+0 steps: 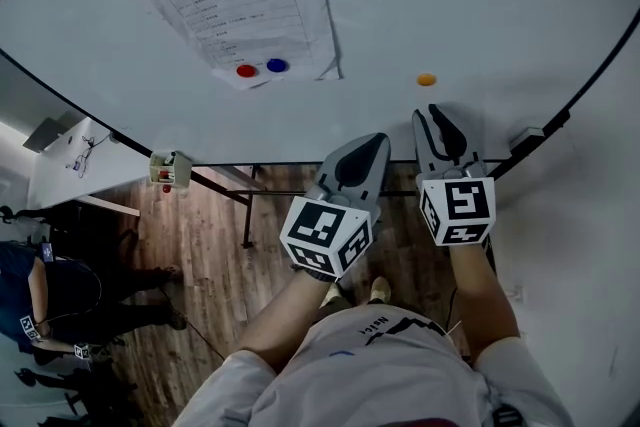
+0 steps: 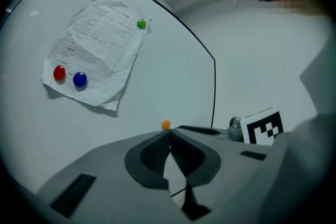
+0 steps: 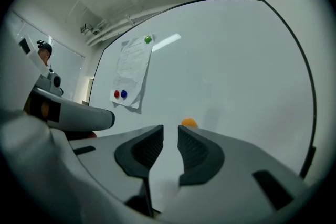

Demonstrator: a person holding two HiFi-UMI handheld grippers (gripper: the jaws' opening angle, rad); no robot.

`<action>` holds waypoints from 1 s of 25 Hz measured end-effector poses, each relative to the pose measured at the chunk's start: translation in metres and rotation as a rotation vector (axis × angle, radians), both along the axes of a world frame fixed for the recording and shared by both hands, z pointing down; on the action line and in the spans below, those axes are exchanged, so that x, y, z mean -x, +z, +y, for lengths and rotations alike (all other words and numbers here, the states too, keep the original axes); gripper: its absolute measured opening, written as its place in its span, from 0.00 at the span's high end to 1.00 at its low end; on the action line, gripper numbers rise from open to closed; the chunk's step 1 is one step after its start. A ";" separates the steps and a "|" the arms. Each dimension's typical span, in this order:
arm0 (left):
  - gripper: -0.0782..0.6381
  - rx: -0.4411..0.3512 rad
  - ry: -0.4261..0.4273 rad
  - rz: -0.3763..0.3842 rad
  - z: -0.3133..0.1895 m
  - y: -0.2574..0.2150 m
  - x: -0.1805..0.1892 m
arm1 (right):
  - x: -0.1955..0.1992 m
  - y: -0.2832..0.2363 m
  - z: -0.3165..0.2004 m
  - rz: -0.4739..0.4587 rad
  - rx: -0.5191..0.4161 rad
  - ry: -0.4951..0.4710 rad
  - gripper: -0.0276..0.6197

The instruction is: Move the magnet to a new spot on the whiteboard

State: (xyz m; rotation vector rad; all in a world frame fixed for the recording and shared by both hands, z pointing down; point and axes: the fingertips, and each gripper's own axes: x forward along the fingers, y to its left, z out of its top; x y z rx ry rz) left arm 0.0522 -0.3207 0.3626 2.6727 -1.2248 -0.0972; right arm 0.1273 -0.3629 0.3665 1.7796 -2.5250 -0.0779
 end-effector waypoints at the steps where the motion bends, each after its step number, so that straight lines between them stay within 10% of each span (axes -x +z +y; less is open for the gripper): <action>1: 0.87 0.000 -0.003 -0.001 0.002 0.000 0.000 | 0.001 0.000 0.004 -0.010 0.004 -0.011 0.82; 25: 0.87 0.003 0.032 0.005 0.065 -0.004 0.033 | 0.053 0.013 0.099 -0.119 0.110 -0.097 0.94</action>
